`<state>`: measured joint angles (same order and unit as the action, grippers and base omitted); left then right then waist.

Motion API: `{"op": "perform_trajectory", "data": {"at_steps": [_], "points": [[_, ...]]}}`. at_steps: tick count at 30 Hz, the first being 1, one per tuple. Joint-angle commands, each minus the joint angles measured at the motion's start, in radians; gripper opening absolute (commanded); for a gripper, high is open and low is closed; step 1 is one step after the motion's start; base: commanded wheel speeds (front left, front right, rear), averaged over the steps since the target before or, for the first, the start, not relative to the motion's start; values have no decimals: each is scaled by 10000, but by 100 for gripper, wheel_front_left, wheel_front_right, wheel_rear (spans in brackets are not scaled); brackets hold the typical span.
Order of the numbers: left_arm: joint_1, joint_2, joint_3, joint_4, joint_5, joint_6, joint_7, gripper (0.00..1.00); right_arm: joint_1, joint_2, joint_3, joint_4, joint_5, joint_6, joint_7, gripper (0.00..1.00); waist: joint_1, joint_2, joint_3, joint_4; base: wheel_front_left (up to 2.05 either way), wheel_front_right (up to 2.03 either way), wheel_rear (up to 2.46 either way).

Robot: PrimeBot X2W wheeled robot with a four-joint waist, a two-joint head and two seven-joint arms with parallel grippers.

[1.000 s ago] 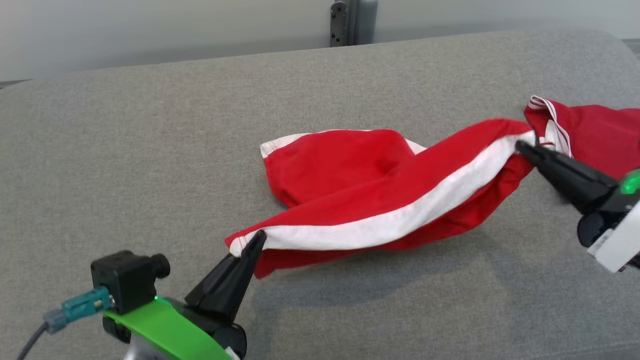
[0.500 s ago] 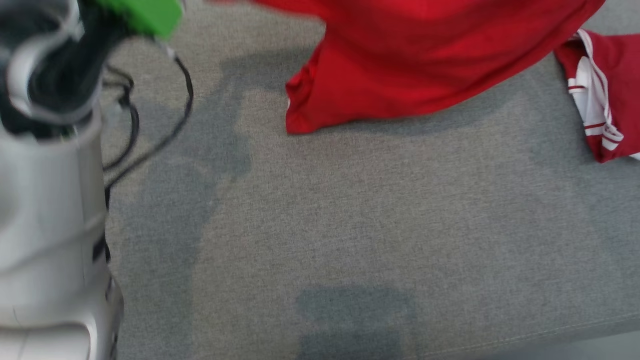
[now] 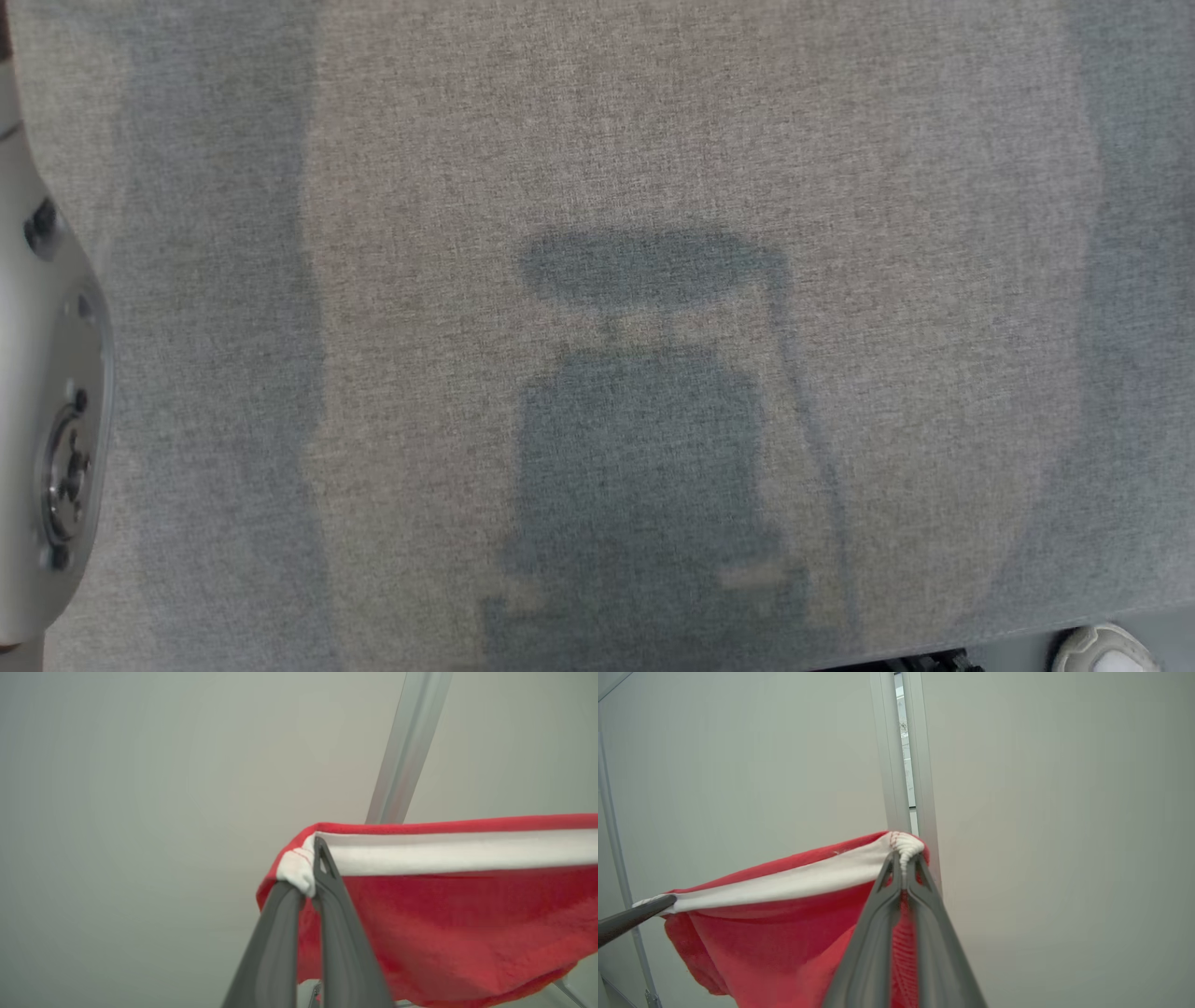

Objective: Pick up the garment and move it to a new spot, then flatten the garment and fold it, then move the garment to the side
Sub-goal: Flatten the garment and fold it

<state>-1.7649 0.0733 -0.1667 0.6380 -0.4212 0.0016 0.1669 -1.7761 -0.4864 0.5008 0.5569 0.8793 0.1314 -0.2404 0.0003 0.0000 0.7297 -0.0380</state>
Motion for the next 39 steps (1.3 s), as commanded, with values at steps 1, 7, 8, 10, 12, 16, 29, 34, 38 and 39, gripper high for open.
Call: {"op": "perform_trajectory", "data": {"at_steps": [1, 7, 8, 10, 12, 16, 29, 34, 38, 39], "points": [[-113, -36, 62, 404, -87, -121, -444, 0, 29, 116, 88, -17, 55, -15, -116, 0, -3, 0, 402, -77, 0, 0, 0], [1217, -137, -226, 1641, -520, -879, -1581, 0, 1862, -356, 1000, -1242, 672, -14, -249, 0, -3, 0, 483, -8, 0, 0, 0], [1648, -140, -345, 1700, -531, -1004, -1789, 0, 2357, -569, 1136, -1733, 722, -12, -255, 0, -3, 0, 379, -2, 0, 0, 0], [2759, -153, -520, 1683, -810, -1186, -2107, 0, 3665, -1163, 1470, -2763, 704, -9, -259, 0, -3, 0, 110, 84, 0, 0, 0], [4011, -150, -684, 1439, -1080, -1271, -2395, 0, 5020, -1750, 1628, -3812, 706, -9, -252, 0, -3, 0, -181, 171, 0, 0, 0], [7152, 205, -1170, 380, -1508, -1321, -2704, 0, 7989, -2690, 1436, -5689, 527, -9, -253, 0, -3, 0, -1152, 265, 0, 0, 0], [17552, 975, -796, -6074, -2973, 445, -2250, 0, 15981, -3275, 1780, -8378, -1142, -8, -254, 0, -3, 0, -4717, 454, 0, 0, 0], [20065, 922, -984, -8022, -3040, 1257, -1959, 0, 18469, -3210, 1743, -8795, -1388, -8, -250, 0, -3, 0, -4935, 794, 0, 0, 0], [21177, 1110, -881, -9392, -3141, 1694, -1711, 0, 19679, -3044, 1435, -9069, -1463, -8, -250, 0, -3, 0, -4819, 835, 0, 0, 0], [21236, 1198, -863, -9637, -3126, 1762, -1581, 0, 19737, -2972, 1357, -9111, -1480, -8, -251, 0, -3, 0, -4756, 800, 0, 0, 0]]}}
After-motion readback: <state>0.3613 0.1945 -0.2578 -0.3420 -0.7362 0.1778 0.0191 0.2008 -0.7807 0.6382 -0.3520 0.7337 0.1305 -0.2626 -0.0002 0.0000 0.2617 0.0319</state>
